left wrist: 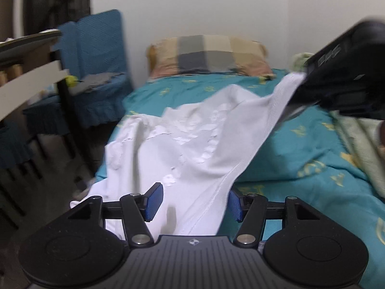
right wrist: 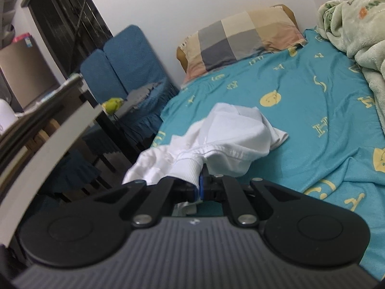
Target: Fold clothes
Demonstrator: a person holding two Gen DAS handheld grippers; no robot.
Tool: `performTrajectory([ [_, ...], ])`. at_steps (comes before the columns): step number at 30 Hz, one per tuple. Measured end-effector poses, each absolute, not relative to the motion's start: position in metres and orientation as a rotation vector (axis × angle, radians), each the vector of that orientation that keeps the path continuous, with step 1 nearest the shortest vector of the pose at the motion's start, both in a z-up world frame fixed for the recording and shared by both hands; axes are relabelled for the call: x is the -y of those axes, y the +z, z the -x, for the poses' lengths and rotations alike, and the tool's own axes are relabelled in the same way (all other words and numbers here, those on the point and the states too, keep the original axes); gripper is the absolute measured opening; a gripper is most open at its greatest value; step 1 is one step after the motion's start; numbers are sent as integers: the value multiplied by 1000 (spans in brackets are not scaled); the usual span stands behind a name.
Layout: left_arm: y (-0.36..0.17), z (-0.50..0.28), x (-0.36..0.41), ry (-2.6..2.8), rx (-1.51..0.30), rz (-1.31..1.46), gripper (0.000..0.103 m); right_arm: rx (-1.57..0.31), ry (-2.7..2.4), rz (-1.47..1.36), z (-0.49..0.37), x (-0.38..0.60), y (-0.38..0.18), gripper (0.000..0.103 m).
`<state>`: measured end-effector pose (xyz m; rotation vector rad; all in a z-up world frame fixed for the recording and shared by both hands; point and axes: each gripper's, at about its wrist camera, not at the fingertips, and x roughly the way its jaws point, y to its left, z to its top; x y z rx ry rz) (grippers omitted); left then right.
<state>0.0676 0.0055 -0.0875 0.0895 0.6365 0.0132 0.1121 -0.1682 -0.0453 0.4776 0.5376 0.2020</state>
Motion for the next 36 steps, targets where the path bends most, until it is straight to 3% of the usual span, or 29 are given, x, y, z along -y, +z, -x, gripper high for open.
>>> performTrajectory([
  [14,-91,-50,-45,406,-633,213,60,-350,101,-490,-91,192,-25,5],
  [17,-82,-41,-53,375,-624,271,42,-383,53,-459,-94,197,-32,5],
  [19,-72,-38,-54,345,-587,273,25,-359,46,-447,-89,196,-22,5],
  [21,-59,-33,-51,325,-523,273,18,-323,44,-435,-82,195,-9,5],
  [27,3,-17,-56,245,-313,289,10,-215,38,-401,-61,192,31,5],
  [32,89,-1,-67,189,-135,297,9,-126,32,-371,-43,190,64,5],
  [36,166,14,-77,143,-33,314,9,-20,43,-343,-14,182,122,5],
])
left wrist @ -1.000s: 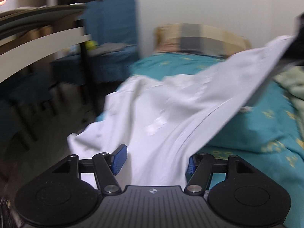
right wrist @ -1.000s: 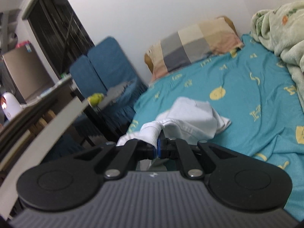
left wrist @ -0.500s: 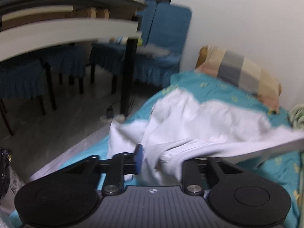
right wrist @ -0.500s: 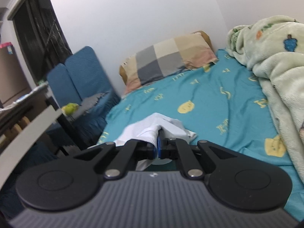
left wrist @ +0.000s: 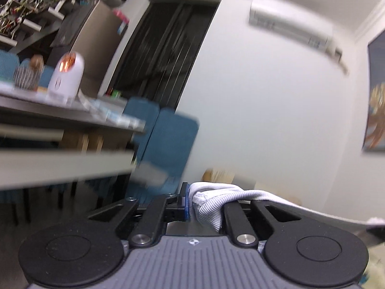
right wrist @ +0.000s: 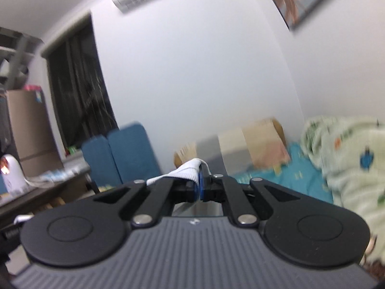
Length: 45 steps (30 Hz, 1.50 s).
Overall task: Fold clothes
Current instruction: 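Lift the shirt high with both grippers to shake it out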
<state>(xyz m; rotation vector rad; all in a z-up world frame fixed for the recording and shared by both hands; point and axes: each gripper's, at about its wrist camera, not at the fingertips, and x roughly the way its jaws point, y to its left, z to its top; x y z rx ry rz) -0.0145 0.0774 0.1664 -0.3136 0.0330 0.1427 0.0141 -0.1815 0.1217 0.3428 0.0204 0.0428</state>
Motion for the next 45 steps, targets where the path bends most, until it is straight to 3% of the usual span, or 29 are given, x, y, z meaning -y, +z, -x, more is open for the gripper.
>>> performTrajectory([
  [14,413,157,-64,-82,167,204,9,355,32,-275,150,191,320,5],
  [19,466,205,-50,-151,181,221,9,428,21,-259,200,201,368,5],
  [23,474,210,-40,-181,132,237,9,404,16,-251,204,206,381,5],
  [29,422,124,-34,-151,42,201,9,252,12,-277,128,216,339,5],
  [35,333,-34,-26,-120,-81,186,9,66,-16,-281,-12,228,265,5],
  [41,212,-218,-15,-103,-229,181,10,-122,-47,-279,-155,241,188,5],
  [45,111,-342,2,-97,-343,159,10,-276,-62,-278,-272,252,97,5],
])
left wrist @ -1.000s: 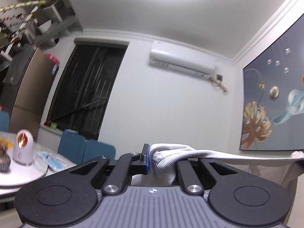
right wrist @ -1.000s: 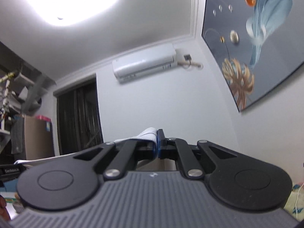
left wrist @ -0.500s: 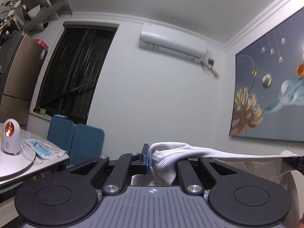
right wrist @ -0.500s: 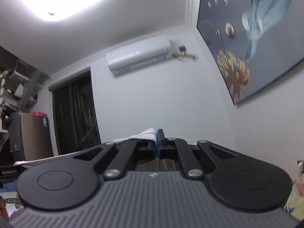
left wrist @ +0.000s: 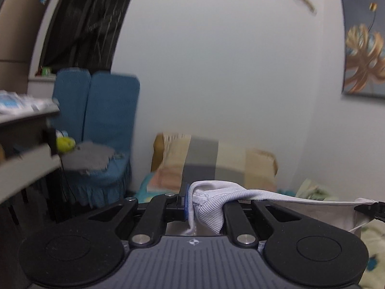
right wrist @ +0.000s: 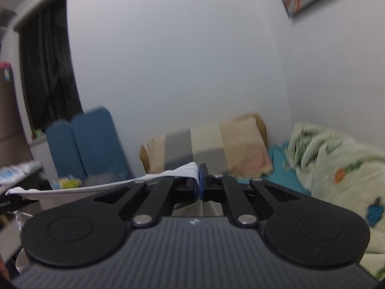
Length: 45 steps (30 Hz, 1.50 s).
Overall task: Fold clothes
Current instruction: 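Lift the shirt high with both grippers to shake it out, then lay the shirt flat on the bed and open both grippers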
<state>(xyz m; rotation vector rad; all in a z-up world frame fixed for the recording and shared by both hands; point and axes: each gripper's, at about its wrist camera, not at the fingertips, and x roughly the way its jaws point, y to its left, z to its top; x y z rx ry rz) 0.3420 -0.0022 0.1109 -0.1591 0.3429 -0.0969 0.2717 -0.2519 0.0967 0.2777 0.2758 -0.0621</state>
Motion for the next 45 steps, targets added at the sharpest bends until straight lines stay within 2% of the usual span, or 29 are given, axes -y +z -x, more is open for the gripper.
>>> performTrajectory([
  [4,-9,-460,0,-95,-497,132,10,-447,-62,-281,-377,264,-6,5],
  [9,-138,-554,1,-107,-675,106,10,-640,-42,-311,-462,277,-111,5],
  [14,-190,-587,-4,-153,-802,150,15,-779,-2,-383,-495,293,-155,7],
  [17,-193,-591,-4,-208,-857,153,25,-844,21,-409,-506,301,-163,9],
  [18,-191,-593,-3,-227,-882,138,36,-869,26,-419,-509,304,-164,11],
  [19,-188,-594,-2,-243,-901,116,51,-892,31,-426,-512,306,-164,16],
  [20,-184,-596,0,-256,-916,91,58,-906,37,-426,-514,308,-162,20],
  [22,-173,-594,4,-290,-922,38,78,-925,55,-416,-517,310,-159,48],
  [24,-160,-590,8,-330,-921,-9,88,-944,75,-405,-520,311,-156,66],
  [25,-157,-591,7,-357,-929,-18,90,-955,90,-397,-522,311,-155,71],
  [26,-153,-591,6,-384,-937,-26,91,-968,108,-389,-523,311,-153,72],
  [30,-134,-585,2,-470,-947,-44,96,-1032,174,-395,-525,308,-146,72],
  [36,-105,-549,-8,-494,-901,-10,96,-1043,163,-496,-515,314,-130,72],
  [45,-78,-421,-72,-381,-814,177,96,-1056,146,-647,-499,322,-105,72],
])
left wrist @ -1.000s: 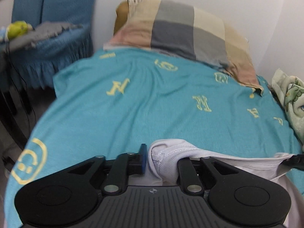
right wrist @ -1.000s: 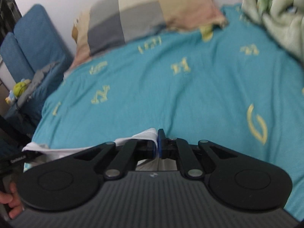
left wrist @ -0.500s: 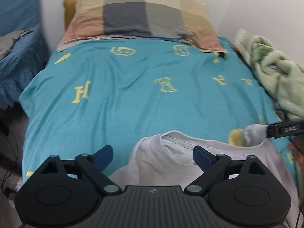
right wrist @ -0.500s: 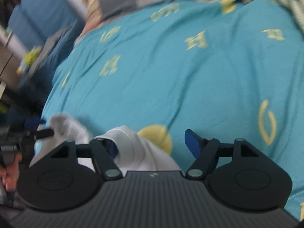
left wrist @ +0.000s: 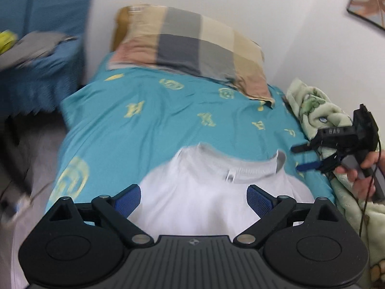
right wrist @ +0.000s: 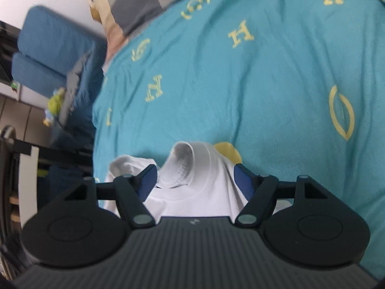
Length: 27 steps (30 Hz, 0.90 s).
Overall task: Fold clothes
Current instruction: 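Lay the shirt flat on the bed and open both grippers, then grasp the shirt hem with the left gripper and lift it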
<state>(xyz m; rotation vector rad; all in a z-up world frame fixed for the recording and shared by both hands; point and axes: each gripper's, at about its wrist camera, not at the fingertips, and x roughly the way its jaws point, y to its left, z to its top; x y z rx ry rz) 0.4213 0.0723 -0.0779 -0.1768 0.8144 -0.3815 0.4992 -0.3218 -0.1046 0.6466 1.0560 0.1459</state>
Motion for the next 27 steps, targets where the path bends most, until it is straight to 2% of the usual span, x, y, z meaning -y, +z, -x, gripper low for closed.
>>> performTrajectory([
  [5,-78,-330,-123,-269,-806,274,96,-1011,169,-594,-444,294,-75,73],
  [12,-74,-218,-166,-163,-784,372,96,-876,172,-467,-307,249,-31,73],
  [18,-91,-189,-176,-145,-812,501,92,-784,99,-437,-187,224,-18,73],
  [22,-102,-169,-183,-132,-830,587,92,-745,77,-441,-140,212,-13,73],
  [27,-127,-173,-179,-111,-859,695,87,-719,58,-448,-109,204,-29,73],
])
